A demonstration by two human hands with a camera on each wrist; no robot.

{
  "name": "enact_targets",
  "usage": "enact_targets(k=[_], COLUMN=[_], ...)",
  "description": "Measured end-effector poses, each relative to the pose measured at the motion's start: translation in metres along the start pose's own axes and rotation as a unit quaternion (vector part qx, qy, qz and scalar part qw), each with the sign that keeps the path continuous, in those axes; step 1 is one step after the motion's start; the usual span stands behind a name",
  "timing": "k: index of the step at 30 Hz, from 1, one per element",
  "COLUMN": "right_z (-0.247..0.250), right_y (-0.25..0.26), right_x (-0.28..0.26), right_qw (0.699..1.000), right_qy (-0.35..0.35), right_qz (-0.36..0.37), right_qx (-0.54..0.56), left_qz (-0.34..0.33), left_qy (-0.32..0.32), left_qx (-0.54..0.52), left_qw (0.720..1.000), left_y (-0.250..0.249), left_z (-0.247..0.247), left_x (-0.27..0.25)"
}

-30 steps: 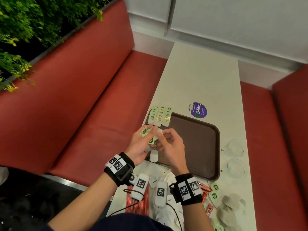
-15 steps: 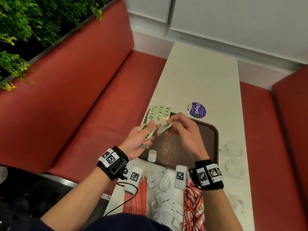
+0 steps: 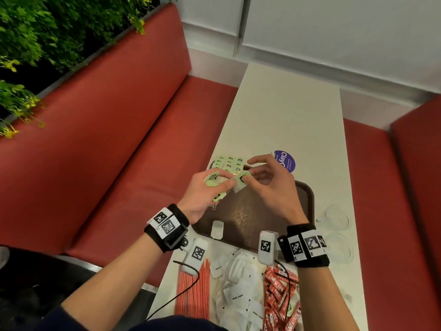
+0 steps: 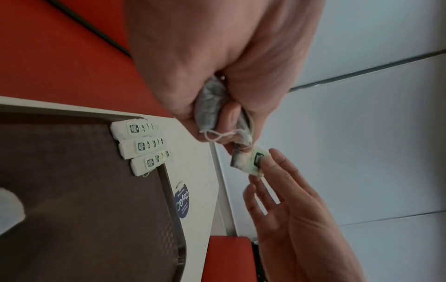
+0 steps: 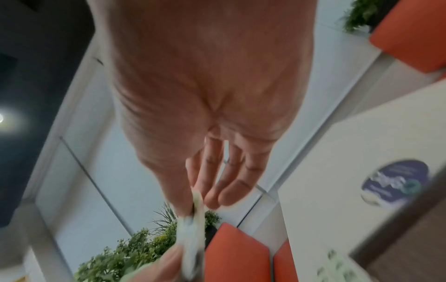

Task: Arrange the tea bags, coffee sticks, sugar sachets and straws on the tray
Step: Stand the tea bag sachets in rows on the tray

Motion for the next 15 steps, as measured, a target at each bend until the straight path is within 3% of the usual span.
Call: enact_targets(k=[3, 11, 15], right_z=[-0.005, -0.026, -0.020], right_y=[-0.012, -0.047, -0.071], right_x=[-0.002, 0.011, 0.023], right_qw=[0.994, 0.968, 0.965], right_qy=[-0.054, -0.109, -0.145], right_qz=[-0.015, -0.034, -0.062], right_qx=[0.092, 0.223, 0.211], left_qz=[-0.019, -0.018, 0.007], left_qy=[-0.024, -0.054, -0.096], left_qx=[-0.028, -0.055, -0.123], left_qw=[0.999, 0.997, 0.988], left_y=[-0.005, -0.004, 0.002], left_z=[-0.001, 0.003, 0.016], left_x=[0.005, 0.017, 0.020])
Point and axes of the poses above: each hand's wrist, its own x-axis towards the middle knuckle, its own z-axis out of the back of the hand, y = z × x, the point moved 6 cm from there along x, towards the middle knuckle, and after that the axes turned 11 degrees about y, right-handed, at the moved point
